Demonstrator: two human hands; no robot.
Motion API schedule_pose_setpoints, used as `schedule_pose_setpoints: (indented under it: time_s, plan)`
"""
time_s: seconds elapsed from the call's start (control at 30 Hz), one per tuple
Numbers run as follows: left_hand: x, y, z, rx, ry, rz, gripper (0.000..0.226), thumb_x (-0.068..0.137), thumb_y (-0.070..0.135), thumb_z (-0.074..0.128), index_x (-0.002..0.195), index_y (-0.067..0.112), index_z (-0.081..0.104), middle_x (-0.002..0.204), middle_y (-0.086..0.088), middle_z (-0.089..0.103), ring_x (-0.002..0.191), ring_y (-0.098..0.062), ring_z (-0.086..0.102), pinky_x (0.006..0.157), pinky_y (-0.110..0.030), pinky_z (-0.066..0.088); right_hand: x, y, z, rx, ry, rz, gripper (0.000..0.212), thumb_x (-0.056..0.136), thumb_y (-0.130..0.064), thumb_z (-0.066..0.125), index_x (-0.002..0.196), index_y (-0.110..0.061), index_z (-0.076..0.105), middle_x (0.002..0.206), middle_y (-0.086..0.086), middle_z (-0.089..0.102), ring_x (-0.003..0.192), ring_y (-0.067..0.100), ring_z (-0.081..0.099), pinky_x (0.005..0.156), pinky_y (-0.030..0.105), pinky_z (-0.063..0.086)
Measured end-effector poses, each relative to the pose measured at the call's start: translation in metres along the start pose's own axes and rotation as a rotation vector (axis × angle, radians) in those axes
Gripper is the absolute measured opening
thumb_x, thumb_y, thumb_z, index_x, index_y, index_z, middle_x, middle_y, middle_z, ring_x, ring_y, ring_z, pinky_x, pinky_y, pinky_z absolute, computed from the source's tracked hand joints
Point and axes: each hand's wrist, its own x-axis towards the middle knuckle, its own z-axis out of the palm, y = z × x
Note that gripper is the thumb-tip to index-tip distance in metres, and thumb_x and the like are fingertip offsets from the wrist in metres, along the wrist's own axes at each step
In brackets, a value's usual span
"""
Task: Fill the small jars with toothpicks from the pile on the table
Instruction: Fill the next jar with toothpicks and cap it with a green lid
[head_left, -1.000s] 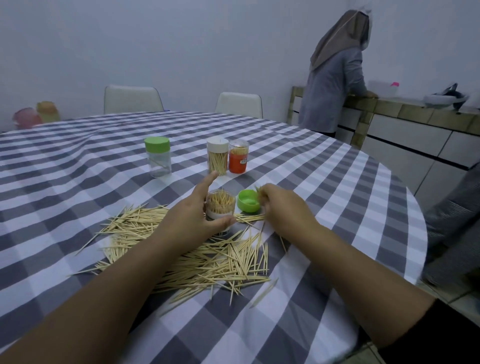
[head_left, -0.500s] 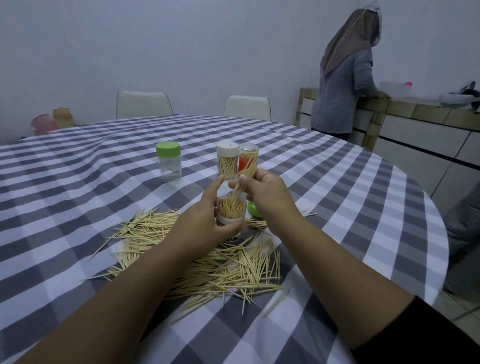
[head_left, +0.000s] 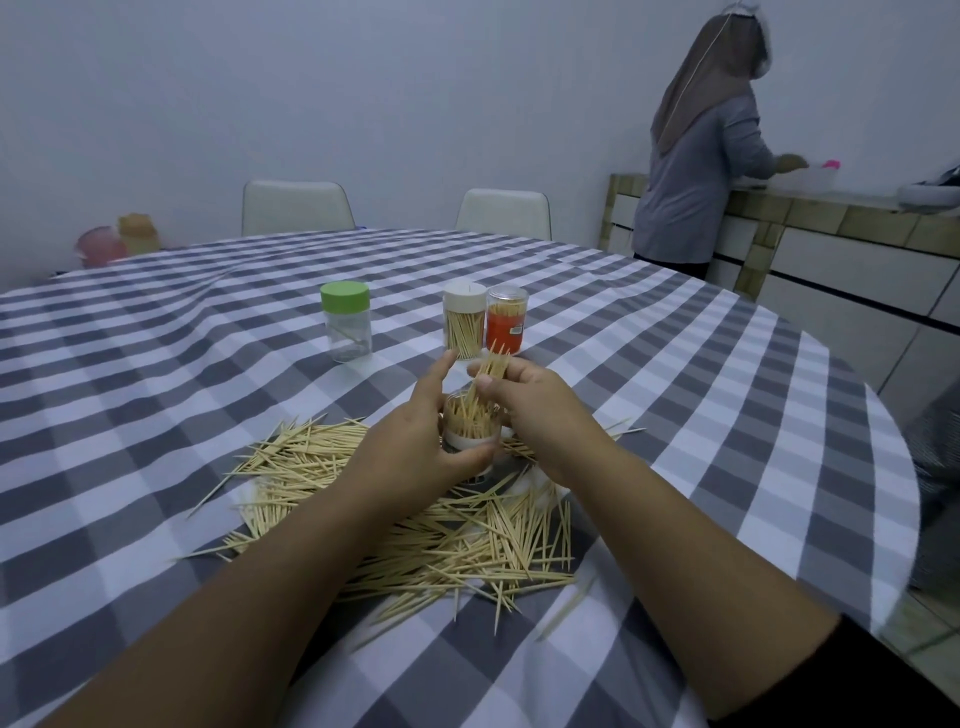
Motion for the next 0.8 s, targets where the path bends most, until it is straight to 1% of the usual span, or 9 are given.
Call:
schedule_pose_setpoints:
  time_s: [0.1, 0.2, 0.3, 0.43, 0.53, 0.6, 0.63, 0.73, 0.8]
  plan:
    - [0.000, 0.000, 0.000, -0.014, 0.001, -0.003, 0.096, 0.078, 0.043, 0.072, 0.150, 0.037, 0.008, 0.102, 0.014, 0.062, 0.089, -0.004, 0.064, 0.082, -0.034, 0.054, -0.003, 0.001, 0.001, 0.067, 0.005, -0.084, 0.032, 0.099, -0.024, 0.046, 0.130, -0.025, 0.052, 0.126, -0.003, 0.058, 0.106, 0.010, 0.057, 0.073, 0.021, 0.049]
    - [0.000, 0.000, 0.000, -0.023, -0.001, 0.008, 0.095, 0.078, 0.042, 0.073, 0.148, 0.039, 0.009, 0.095, 0.020, 0.059, 0.086, -0.003, 0.064, 0.081, -0.034, 0.055, -0.002, 0.002, 0.004, 0.046, 0.026, -0.178, 0.039, 0.100, -0.028, 0.042, 0.139, -0.029, 0.043, 0.131, -0.003, 0.057, 0.116, 0.009, 0.055, 0.093, 0.029, 0.048]
    - [0.000, 0.000, 0.000, -0.021, -0.001, 0.004, 0.095, 0.078, 0.040, 0.072, 0.149, 0.036, 0.009, 0.091, 0.019, 0.060, 0.080, -0.001, 0.063, 0.074, -0.030, 0.054, -0.006, 0.005, 0.012, -0.027, 0.014, -0.234, 0.038, 0.100, -0.028, 0.042, 0.138, -0.027, 0.047, 0.133, 0.000, 0.057, 0.122, 0.009, 0.052, 0.105, 0.034, 0.043]
    - [0.002, -0.002, 0.001, 0.008, 0.007, -0.023, 0.097, 0.079, 0.031, 0.069, 0.152, 0.032, 0.005, 0.110, 0.006, 0.063, 0.090, -0.010, 0.063, 0.081, -0.039, 0.054, -0.010, 0.011, 0.015, -0.403, -0.001, -0.378, 0.042, 0.102, -0.029, 0.038, 0.143, -0.021, 0.041, 0.144, -0.002, 0.046, 0.132, 0.011, 0.041, 0.111, 0.030, 0.032]
    - [0.002, -0.003, 0.002, -0.013, 0.007, -0.016, 0.096, 0.080, 0.030, 0.069, 0.151, 0.030, 0.004, 0.113, 0.007, 0.063, 0.093, -0.010, 0.063, 0.085, -0.041, 0.052, -0.009, 0.012, 0.015, -0.662, 0.039, -0.431, 0.044, 0.103, -0.031, 0.031, 0.145, -0.020, 0.036, 0.152, -0.002, 0.033, 0.142, 0.012, 0.023, 0.117, 0.038, 0.018]
    - [0.003, -0.003, 0.002, -0.017, 0.009, -0.008, 0.096, 0.080, 0.030, 0.069, 0.151, 0.032, 0.004, 0.108, 0.007, 0.064, 0.090, -0.010, 0.064, 0.084, -0.041, 0.053, -0.008, 0.011, 0.013, -0.689, 0.019, -0.393, 0.044, 0.103, -0.033, 0.027, 0.145, -0.021, 0.037, 0.154, -0.003, 0.029, 0.143, 0.012, 0.018, 0.117, 0.043, 0.015]
    - [0.003, -0.004, 0.002, -0.019, 0.010, 0.000, 0.096, 0.080, 0.031, 0.070, 0.151, 0.034, 0.004, 0.106, 0.007, 0.064, 0.087, -0.009, 0.064, 0.082, -0.041, 0.053, -0.009, 0.009, 0.010, -0.623, -0.016, -0.361, 0.044, 0.103, -0.033, 0.026, 0.144, -0.022, 0.038, 0.154, -0.003, 0.030, 0.143, 0.012, 0.020, 0.117, 0.043, 0.017]
    - [0.001, -0.003, 0.000, -0.027, 0.009, 0.044, 0.094, 0.078, 0.040, 0.072, 0.147, 0.046, 0.009, 0.105, 0.014, 0.062, 0.087, -0.004, 0.064, 0.079, -0.034, 0.055, -0.011, 0.001, -0.004, -0.391, -0.085, -0.299, 0.042, 0.104, -0.030, 0.026, 0.142, -0.024, 0.042, 0.148, -0.002, 0.041, 0.134, 0.009, 0.035, 0.106, 0.025, 0.032]
    - [0.000, -0.002, 0.000, 0.000, 0.005, 0.068, 0.089, 0.078, 0.042, 0.073, 0.143, 0.054, 0.014, 0.111, 0.015, 0.059, 0.094, -0.004, 0.062, 0.082, -0.030, 0.053, -0.009, -0.002, -0.019, -0.392, 0.010, -0.258, 0.040, 0.102, -0.022, 0.030, 0.139, -0.022, 0.044, 0.142, -0.001, 0.047, 0.130, 0.012, 0.042, 0.098, 0.024, 0.035]
